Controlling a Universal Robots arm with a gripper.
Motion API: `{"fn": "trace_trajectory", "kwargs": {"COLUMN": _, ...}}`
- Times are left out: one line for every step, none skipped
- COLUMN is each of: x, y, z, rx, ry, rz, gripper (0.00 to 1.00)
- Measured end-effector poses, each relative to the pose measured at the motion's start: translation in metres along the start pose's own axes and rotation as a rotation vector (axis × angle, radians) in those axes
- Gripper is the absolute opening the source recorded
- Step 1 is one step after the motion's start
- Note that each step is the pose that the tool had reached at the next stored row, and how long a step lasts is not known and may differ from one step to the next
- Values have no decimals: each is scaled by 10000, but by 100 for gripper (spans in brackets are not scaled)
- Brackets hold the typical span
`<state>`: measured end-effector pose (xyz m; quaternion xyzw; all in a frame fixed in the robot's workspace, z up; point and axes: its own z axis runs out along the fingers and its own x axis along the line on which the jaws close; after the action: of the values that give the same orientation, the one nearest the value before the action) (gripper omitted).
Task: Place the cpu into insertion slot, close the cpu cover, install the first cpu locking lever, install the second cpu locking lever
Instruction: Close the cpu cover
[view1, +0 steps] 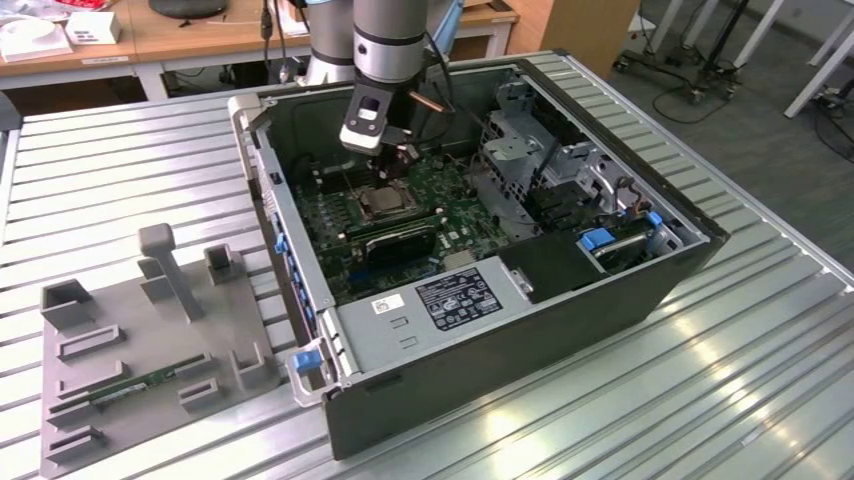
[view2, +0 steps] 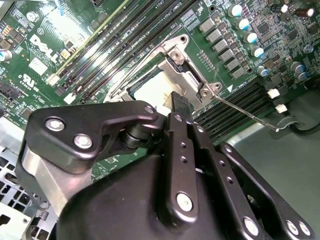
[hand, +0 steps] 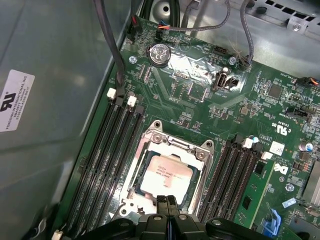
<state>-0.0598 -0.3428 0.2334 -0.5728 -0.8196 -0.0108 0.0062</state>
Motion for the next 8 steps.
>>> {"fn": "trace_trajectory", "kwargs": {"x": 0, "y": 0, "z": 0, "rx": 0, "ry": 1, "rz": -52, "gripper": 11}}
{"fn": "trace_trajectory", "kwargs": {"x": 0, "y": 0, "z": 0, "rx": 2, "ry": 1, "rz": -111, "gripper": 11}}
{"fn": "trace_trajectory", "kwargs": {"x": 0, "y": 0, "z": 0, "rx": 4, "ry": 2, "rz": -187, "gripper": 11}}
{"fn": "trace_trajectory", "kwargs": {"x": 0, "y": -1, "z": 0, "rx": 6, "ry": 3, "rz": -274, "gripper": 11}}
{"fn": "trace_trajectory", "kwargs": {"x": 0, "y": -1, "z": 0, "rx": 8, "ry": 4, "rz": -376, "gripper": 11}}
{"fn": "trace_trajectory", "kwargs": {"x": 0, "y": -1, "z": 0, "rx": 10, "ry": 5, "rz": -479, "gripper": 11}}
{"fn": "trace_trajectory", "kwargs": {"x": 0, "y": -1, "z": 0, "rx": 13, "ry": 6, "rz": -592, "gripper": 11}}
{"fn": "trace_trajectory", "kwargs": {"x": 0, "y": 0, "z": 1, "rx": 15, "ry": 8, "rz": -714, "gripper": 11}}
